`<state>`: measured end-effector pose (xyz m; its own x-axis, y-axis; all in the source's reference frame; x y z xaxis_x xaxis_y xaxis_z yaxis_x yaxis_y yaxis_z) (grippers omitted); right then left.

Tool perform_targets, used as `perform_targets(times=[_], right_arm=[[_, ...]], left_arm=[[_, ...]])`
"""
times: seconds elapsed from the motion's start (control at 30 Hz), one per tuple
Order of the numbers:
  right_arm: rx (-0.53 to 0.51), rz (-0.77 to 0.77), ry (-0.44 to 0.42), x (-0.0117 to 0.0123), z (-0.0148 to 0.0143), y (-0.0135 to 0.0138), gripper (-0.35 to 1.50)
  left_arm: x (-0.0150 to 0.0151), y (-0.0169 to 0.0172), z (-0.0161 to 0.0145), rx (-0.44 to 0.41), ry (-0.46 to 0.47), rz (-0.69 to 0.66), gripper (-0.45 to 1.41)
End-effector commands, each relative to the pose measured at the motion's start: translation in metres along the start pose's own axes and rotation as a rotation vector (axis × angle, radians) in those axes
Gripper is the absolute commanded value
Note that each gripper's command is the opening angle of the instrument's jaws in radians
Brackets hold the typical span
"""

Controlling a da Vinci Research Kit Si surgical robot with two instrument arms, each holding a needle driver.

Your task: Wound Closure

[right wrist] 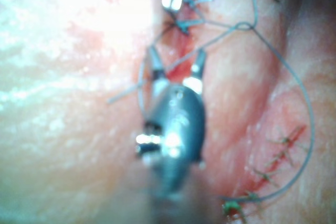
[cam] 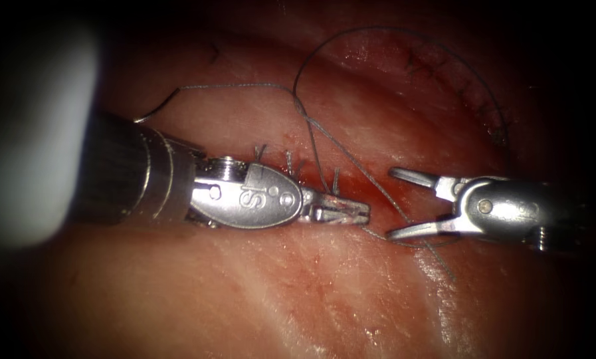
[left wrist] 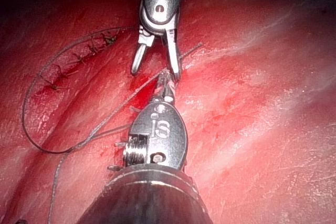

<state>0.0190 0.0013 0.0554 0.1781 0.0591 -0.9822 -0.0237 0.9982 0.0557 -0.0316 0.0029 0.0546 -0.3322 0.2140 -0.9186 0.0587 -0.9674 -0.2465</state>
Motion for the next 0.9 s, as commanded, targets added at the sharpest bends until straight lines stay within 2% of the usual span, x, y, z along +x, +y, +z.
perform_targets(times=[0.03,0.27,0.3,0.5,0.63,0.77,0.9], right_arm=[[-0.002,-0.007,0.016,-0.0004,0.0018,0.0001,1.4],[-0.005,-0.019,0.049,0.0013,0.0048,-0.0002,1.38],[-0.009,-0.019,0.047,0.0014,0.0055,-0.0002,1.38],[-0.02,-0.019,0.061,0.0014,0.0054,-0.0002,1.36],[-0.041,-0.007,0.082,0.0016,0.0055,0.0001,1.36],[-0.052,0.051,0.085,0.0015,0.0067,0.0002,1.36],[-0.061,0.089,0.083,0.0013,0.0082,0.0001,1.41]], left_arm=[[-0.0007,0.0003,0.0006,-0.007,0.007,-0.014,-0.45],[-0.0014,-0.0014,-0.0003,-0.008,0.077,-0.049,-0.45],[-0.0014,-0.0021,-0.0006,-0.008,0.136,-0.078,-0.45],[-0.0019,-0.0033,-0.001,0.01,0.258,-0.196,-0.45],[-0.0025,-0.0041,-0.001,0.018,0.295,-0.247,-0.45],[-0.0029,-0.0046,-0.001,0.031,0.337,-0.287,-0.45],[-0.003,-0.0048,-0.001,0.029,0.338,-0.292,-0.45]])
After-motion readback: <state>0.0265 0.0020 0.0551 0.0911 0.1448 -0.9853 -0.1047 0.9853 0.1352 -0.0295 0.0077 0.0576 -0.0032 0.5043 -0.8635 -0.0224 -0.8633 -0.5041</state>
